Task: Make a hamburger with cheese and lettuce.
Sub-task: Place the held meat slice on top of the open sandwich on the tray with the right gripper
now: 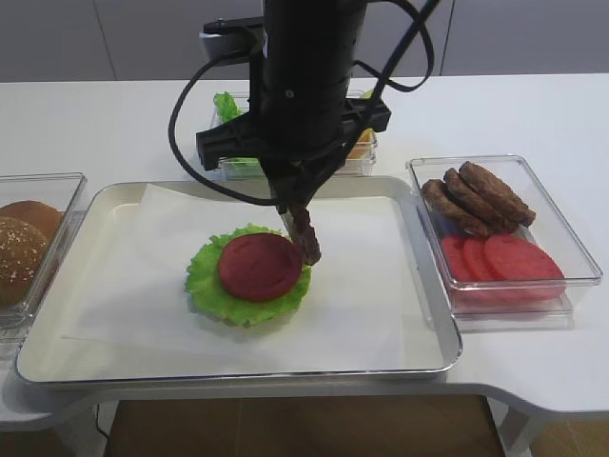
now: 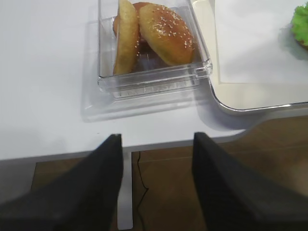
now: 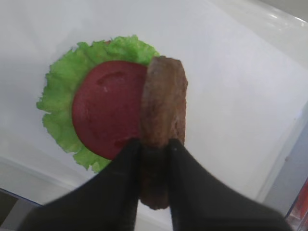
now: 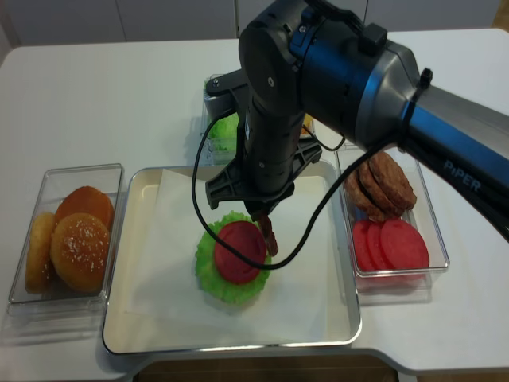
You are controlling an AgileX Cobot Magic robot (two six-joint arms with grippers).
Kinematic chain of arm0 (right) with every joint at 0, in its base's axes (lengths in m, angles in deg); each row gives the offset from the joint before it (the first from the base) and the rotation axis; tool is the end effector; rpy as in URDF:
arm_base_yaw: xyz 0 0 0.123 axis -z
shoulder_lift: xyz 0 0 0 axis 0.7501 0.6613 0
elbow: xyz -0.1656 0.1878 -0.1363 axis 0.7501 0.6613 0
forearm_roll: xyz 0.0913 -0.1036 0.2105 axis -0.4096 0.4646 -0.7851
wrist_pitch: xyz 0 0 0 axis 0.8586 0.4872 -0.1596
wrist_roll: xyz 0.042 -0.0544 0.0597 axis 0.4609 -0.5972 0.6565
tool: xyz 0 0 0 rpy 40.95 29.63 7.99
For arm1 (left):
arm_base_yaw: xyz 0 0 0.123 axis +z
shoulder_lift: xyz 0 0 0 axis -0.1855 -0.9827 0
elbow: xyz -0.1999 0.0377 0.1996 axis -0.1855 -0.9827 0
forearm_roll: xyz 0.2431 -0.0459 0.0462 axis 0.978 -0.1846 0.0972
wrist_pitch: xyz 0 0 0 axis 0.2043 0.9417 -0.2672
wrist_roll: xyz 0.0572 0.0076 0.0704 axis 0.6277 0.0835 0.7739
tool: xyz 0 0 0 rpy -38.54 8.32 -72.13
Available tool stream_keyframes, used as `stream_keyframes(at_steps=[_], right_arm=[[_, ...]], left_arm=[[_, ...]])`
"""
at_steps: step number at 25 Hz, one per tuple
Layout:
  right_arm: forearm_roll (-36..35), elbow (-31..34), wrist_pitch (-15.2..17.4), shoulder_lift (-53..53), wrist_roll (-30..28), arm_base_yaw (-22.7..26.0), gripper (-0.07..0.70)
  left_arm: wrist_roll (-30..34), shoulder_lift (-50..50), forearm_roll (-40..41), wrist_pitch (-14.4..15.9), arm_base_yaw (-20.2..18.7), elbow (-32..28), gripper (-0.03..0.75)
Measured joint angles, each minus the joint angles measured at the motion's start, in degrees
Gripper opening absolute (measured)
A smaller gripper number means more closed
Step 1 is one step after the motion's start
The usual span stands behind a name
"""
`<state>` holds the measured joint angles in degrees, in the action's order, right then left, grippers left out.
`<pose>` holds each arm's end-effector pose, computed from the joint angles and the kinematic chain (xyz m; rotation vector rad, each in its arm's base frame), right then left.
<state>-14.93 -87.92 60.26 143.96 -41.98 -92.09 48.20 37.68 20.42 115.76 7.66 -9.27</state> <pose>0.2878 0.2729 0.2954 -0.6123 2.8555 0.1925 -0.0119 0.0078 0.2641 -0.0223 2.1633 0.0363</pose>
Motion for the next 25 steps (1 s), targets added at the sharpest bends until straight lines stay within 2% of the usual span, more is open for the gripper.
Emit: stream_keyframes(at_steps=[5,11,22,25], right_arm=[[-0.6,0.0,0.0,0.0,0.0,0.0,0.158],[-1.0,0.0,-0.1,0.0,0.0,0.0,0.282],[-5.8,0.0,-0.3,2.9,0.0,-1.6,0.313],[-6.5,-0.4,-0.3,2.9,0.0,-2.2,0.365]], left_arm=[[0.0,0.0,0.0,0.0,0.0,0.0,0.353],[0.0,0.0,0.0,0.0,0.0,0.0,0.353],[0.0,0.0,0.0,0.0,0.0,0.0,0.353],[0.0,0.0,0.0,0.0,0.0,0.0,0.353]])
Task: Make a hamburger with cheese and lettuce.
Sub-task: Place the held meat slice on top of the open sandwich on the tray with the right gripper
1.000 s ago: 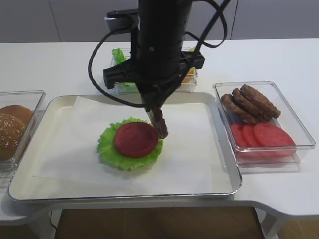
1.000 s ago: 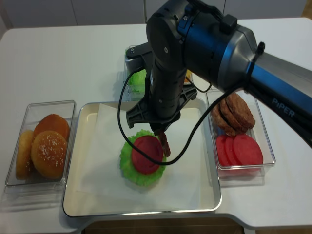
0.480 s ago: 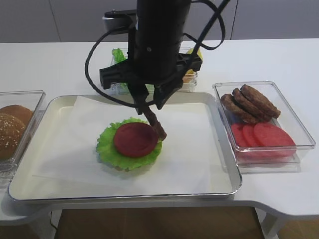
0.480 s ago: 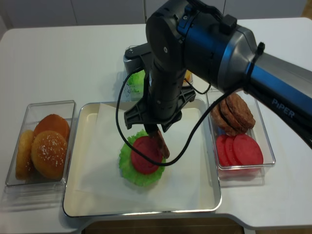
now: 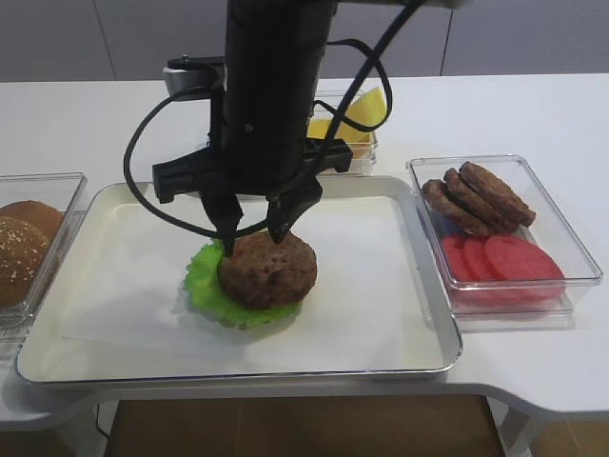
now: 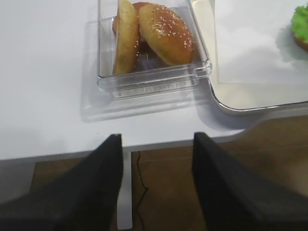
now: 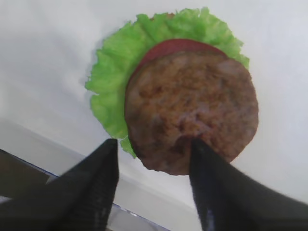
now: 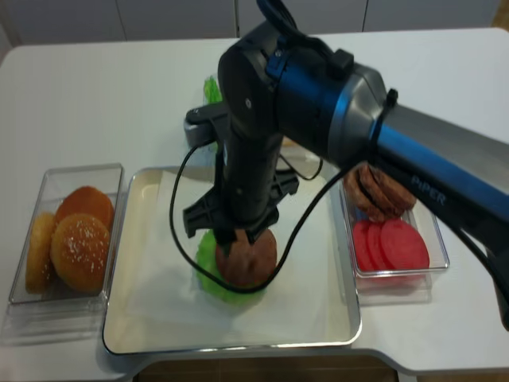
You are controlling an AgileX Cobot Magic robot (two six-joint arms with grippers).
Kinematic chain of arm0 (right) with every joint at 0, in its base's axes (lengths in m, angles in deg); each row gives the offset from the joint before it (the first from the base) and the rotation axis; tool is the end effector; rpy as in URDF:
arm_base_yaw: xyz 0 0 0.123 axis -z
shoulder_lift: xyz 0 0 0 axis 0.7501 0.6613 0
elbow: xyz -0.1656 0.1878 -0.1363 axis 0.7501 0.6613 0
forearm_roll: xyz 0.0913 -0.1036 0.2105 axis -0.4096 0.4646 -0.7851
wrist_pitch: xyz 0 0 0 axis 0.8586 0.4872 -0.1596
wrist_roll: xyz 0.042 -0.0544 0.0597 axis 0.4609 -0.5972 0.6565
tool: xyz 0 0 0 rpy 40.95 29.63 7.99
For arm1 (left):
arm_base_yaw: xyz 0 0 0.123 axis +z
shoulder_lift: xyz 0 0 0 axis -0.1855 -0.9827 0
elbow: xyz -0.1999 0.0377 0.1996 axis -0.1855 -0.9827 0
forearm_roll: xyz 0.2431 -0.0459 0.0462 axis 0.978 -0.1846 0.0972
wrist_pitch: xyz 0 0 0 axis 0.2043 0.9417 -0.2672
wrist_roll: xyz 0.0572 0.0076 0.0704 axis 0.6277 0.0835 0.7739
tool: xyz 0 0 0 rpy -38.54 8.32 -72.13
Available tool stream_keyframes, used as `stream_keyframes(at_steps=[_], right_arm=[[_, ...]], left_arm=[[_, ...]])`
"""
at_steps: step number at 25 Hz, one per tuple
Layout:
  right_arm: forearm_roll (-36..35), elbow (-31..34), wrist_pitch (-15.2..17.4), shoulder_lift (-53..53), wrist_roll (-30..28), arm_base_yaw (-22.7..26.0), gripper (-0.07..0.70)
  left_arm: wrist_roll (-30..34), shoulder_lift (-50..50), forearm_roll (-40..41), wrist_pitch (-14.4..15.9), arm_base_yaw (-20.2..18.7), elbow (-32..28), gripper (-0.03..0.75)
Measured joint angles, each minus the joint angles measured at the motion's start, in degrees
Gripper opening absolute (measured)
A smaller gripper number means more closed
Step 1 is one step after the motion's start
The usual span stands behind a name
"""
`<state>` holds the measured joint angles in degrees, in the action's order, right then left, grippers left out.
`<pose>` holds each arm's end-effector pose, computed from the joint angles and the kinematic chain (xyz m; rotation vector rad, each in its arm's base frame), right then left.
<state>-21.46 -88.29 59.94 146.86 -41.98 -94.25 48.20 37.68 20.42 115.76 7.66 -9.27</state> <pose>0.2768 0.2972 0.2775 -0.6477 2.9347 0.3144 -0.0119 0.0078 0.2641 -0.0223 2.1633 0.0363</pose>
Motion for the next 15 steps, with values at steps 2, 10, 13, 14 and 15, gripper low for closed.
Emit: stream_keyframes(at_steps=[2,10,13,14,15], right_arm=[[-0.1,0.0,0.0,0.0,0.0,0.0,0.415],[-2.1,-0.1,0.0,0.0,-0.1,0.0,0.489],[-2.4,-1.2,0.0,0.0,-0.1,0.0,0.491],[-2.5,-2.0,0.0,0.0,-0.1,0.0,0.492],[-2.6,-2.8,0.0,0.0,-0.1,0.0,0.493]], left_arm=[[0.0,0.0,0.0,0.0,0.0,0.0,0.353],[0.0,0.0,-0.1,0.0,0.0,0.0,0.353],[0.0,0.0,-0.1,0.0,0.0,0.0,0.353],[0.0,0.0,-0.1,0.0,0.0,0.0,0.353],[0.0,0.0,-0.1,0.0,0.0,0.0,0.353]])
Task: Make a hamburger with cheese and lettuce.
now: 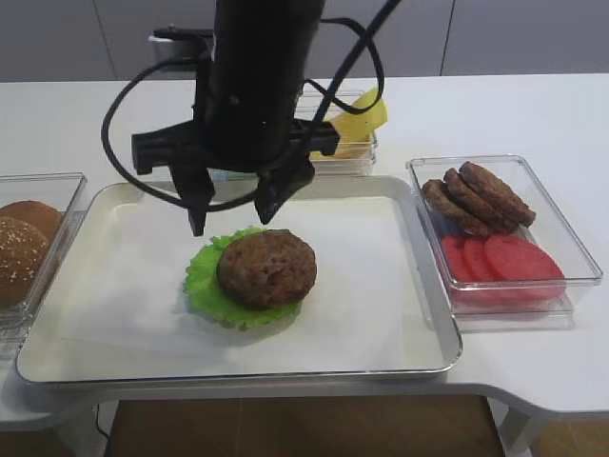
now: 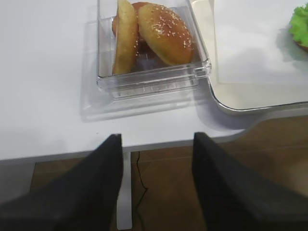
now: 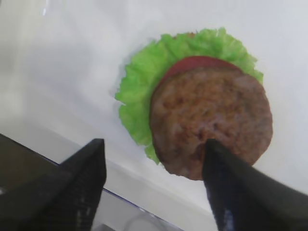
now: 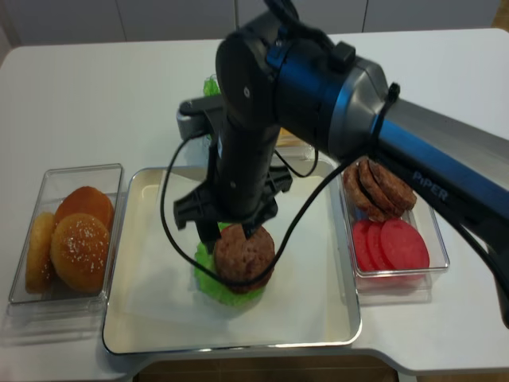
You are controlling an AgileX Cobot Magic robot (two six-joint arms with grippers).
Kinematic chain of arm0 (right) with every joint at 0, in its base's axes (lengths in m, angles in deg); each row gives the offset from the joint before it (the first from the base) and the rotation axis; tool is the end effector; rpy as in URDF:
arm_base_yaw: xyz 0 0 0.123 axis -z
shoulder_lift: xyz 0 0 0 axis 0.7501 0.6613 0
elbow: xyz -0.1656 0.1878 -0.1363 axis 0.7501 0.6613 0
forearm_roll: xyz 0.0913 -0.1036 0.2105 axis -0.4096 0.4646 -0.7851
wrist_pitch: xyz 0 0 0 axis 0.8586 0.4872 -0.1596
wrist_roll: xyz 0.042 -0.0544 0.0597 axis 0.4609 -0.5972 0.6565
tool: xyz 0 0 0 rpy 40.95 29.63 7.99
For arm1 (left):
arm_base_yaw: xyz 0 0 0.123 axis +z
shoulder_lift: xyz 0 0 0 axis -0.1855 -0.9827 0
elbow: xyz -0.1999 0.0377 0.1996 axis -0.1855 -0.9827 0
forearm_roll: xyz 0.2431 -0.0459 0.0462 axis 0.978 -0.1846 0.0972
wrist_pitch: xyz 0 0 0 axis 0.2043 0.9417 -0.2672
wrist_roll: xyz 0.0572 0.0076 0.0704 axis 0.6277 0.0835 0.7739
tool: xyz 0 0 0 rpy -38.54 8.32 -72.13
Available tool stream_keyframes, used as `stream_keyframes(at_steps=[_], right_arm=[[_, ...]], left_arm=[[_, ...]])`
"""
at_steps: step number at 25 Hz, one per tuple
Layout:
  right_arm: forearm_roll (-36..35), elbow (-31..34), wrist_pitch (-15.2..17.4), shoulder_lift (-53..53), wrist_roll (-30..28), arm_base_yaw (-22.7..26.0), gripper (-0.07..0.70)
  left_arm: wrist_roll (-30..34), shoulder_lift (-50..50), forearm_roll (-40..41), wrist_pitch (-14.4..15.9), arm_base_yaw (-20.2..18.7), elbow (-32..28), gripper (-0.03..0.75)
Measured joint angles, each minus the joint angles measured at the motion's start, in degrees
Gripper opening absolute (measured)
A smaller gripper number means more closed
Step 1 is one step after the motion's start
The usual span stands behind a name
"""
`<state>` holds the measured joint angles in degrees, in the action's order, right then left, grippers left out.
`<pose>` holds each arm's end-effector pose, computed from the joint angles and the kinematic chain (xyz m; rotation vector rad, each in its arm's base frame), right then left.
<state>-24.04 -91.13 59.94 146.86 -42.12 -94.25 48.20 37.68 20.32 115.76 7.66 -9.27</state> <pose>0.2772 0.3031 0.2916 -0.6357 2.9076 0.4086 -0.0119 0.0076 0.2641 -0.0221 2.1634 0.0342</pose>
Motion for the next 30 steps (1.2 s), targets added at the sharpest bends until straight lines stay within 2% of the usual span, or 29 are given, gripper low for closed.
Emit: stream_keyframes(at_steps=[3,12,16,30], right_arm=[[0.6,-1.8,0.0,-0.4,0.0,0.0,0.493],[6.6,-1.9,0.1,-4.7,-2.1,0.0,0.493],[8.3,0.2,0.2,-8.2,-2.4,1.1,0.493],[11.8,17.3,0.6,-29.0,-6.0,17.2,0.493]], left_arm=[[0.0,0.0,0.0,0.0,0.0,0.0,0.353],[0.0,0.0,0.0,0.0,0.0,0.0,0.353],[0.0,0.0,0.0,0.0,0.0,0.0,0.353],[0.1,0.0,-0.1,0.0,0.0,0.0,0.353]])
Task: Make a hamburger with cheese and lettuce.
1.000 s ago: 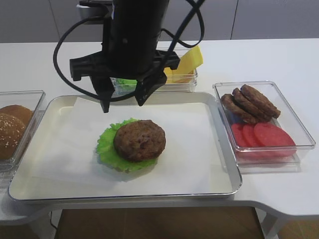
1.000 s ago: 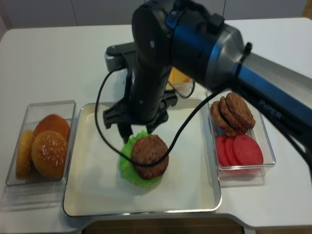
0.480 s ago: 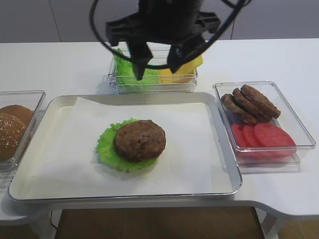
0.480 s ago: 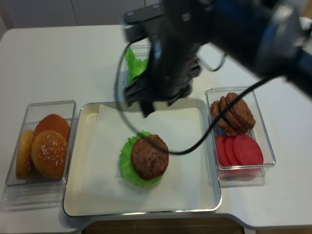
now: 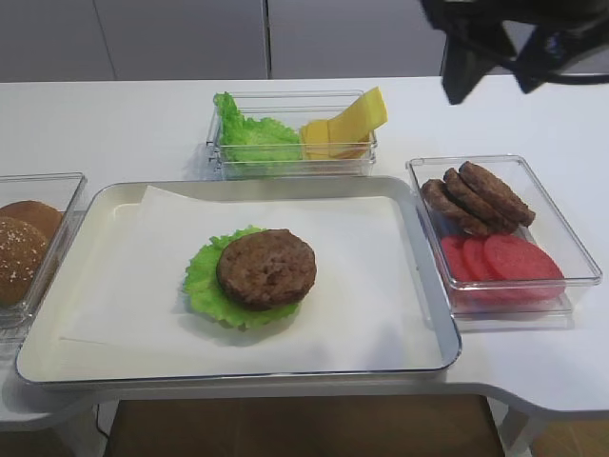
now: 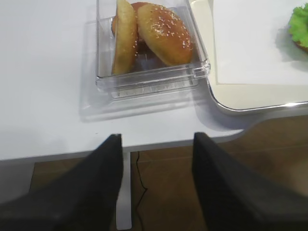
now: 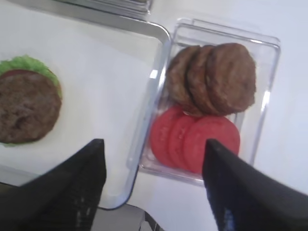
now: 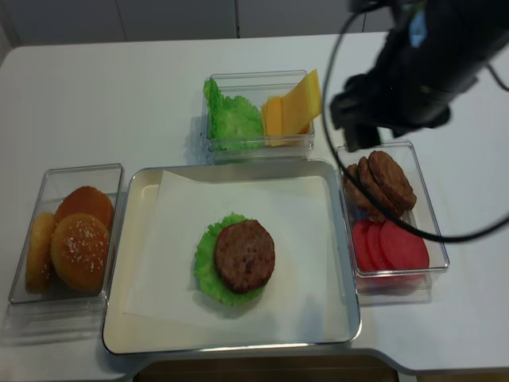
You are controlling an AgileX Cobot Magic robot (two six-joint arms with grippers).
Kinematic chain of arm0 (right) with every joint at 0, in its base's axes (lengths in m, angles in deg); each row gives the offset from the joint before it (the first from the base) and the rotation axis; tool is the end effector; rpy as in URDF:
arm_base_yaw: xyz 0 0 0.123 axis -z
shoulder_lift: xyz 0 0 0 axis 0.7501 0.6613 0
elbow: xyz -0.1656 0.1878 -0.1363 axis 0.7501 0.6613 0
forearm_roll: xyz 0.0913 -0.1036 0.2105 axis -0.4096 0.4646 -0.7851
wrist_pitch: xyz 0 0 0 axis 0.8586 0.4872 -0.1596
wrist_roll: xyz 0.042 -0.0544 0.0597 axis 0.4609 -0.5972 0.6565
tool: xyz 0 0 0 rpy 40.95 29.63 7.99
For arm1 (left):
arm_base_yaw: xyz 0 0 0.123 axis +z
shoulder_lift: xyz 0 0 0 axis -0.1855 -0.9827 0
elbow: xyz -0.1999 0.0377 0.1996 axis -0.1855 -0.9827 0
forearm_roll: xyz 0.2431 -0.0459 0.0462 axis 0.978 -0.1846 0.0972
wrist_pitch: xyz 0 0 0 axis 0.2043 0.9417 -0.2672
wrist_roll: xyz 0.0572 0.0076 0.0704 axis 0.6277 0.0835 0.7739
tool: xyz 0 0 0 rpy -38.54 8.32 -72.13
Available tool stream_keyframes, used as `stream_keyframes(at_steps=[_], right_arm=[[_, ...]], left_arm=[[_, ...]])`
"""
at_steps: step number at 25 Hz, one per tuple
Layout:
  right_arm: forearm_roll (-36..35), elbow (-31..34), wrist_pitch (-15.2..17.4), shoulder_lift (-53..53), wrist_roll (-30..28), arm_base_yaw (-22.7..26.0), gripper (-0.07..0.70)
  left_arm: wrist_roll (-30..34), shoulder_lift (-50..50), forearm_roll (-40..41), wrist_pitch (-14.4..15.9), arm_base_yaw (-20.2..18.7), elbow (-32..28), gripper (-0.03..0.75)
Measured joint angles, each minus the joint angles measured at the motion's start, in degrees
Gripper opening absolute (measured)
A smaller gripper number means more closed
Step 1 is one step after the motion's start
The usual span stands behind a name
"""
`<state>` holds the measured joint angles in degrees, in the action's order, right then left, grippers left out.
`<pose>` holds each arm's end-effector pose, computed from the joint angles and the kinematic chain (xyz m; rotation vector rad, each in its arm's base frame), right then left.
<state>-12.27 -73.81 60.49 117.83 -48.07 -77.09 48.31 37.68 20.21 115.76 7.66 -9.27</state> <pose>0.2498 0.1310 0.3819 -0.3644 2.6679 0.1634 -0.0119 0.0075 0.2641 -0.0197 2.1635 0.0330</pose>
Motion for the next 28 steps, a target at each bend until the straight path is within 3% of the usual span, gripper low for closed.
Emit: stream_keyframes(at_steps=[12,28], right_arm=[[1.4,20.2,0.5,-24.2,-1.4,2.4,0.493],[0.7,37.9,1.2,-54.7,-1.4,2.4,0.493]], left_arm=[[0.3,0.0,-0.7,0.0,0.0,0.0,0.353],[0.5,0.0,-0.8,0.0,0.0,0.0,0.353]])
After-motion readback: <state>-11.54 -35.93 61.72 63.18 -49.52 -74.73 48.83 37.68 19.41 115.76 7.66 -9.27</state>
